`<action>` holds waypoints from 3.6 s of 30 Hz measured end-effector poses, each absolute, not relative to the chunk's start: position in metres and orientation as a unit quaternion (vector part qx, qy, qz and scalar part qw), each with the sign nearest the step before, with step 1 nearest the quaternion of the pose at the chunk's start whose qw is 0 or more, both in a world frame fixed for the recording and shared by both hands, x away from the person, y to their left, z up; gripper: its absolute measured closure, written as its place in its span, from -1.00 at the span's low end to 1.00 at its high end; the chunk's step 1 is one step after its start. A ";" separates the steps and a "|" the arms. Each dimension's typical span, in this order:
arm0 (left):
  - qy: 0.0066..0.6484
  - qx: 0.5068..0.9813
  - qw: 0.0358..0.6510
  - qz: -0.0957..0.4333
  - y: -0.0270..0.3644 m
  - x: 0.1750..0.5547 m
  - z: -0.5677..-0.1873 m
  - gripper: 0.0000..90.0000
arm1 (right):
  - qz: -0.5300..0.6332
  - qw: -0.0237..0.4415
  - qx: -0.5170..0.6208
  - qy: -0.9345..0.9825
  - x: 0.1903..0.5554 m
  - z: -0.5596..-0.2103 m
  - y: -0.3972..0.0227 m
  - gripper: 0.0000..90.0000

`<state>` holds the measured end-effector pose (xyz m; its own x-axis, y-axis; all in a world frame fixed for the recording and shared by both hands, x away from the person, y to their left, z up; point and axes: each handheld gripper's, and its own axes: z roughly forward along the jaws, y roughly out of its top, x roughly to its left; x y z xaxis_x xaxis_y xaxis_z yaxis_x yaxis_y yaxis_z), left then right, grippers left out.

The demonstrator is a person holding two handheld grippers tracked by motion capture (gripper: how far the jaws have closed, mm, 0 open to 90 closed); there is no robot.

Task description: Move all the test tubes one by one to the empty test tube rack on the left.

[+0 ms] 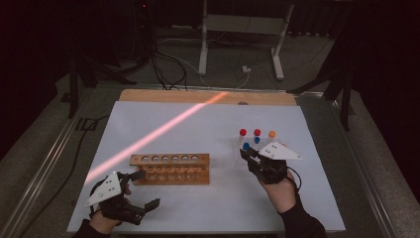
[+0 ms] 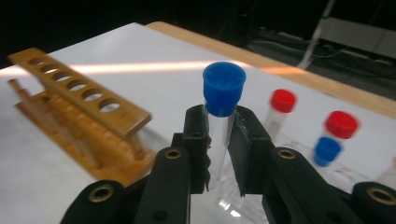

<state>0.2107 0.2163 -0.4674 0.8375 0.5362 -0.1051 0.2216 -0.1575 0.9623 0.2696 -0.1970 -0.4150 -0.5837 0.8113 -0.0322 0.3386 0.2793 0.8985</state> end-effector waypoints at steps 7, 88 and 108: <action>0.253 0.764 0.584 0.110 0.199 0.216 -0.455 -0.99 | 0.461 0.224 0.364 0.778 0.263 -0.425 -0.186 0.72; 0.181 0.783 0.580 0.131 0.081 0.278 -0.405 0.71 | 0.484 0.163 0.306 0.803 0.240 -0.433 -0.155 0.23; 0.242 0.758 0.573 0.197 0.116 0.304 -0.398 0.71 | 0.515 0.162 0.319 0.779 0.244 -0.428 -0.161 -0.89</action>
